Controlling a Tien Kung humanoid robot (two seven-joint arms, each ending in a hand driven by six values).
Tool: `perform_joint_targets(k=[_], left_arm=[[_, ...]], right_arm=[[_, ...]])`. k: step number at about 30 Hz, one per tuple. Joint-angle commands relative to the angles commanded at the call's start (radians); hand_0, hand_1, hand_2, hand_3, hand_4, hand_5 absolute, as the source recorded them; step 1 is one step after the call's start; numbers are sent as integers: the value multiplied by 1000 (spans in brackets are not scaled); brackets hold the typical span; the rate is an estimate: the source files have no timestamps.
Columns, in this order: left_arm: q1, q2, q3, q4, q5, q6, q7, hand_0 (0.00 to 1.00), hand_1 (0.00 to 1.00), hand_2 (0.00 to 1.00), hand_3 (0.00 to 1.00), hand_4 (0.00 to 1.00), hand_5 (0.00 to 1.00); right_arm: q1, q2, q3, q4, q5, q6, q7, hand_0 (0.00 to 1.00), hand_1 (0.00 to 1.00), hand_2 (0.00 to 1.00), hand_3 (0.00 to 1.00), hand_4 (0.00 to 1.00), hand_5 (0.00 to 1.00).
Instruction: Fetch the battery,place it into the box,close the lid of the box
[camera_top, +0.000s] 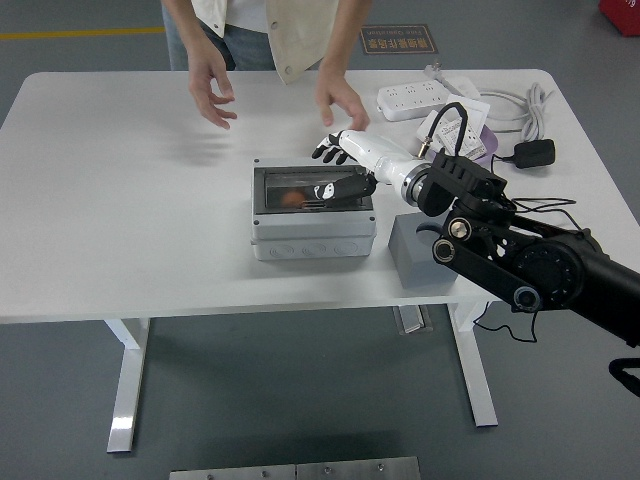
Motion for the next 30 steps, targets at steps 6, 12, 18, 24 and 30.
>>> perform_joint_targets(k=[6,12,18,24,30], left_arm=[[9,-6,-6,0,1,0,2,751,833,783,827,477,2],[19,-10,-10,0,-3,0,1,751,833,783,827,477,2],[27,-12,-15,0,-6,1,0,751,833,783,827,477,2],[34,-13,-18,0,-11,2,-4,751,833,783,827,478,2],[44,-14,-25,0,-10,4,-4,751,833,783,827,478,2]], right_arm=[[-128,-35,148,129,-84,-43,44,730,652,685,727,821,474],[-257,-42,295,212,-35,-171,171,707,618,661,676,822,476],[-360,-52,376,222,135,-310,328,590,533,587,613,828,493],[-439,-34,412,220,369,-335,505,577,516,540,599,823,496],[-501,-12,442,250,590,-225,597,589,532,544,609,826,504]])
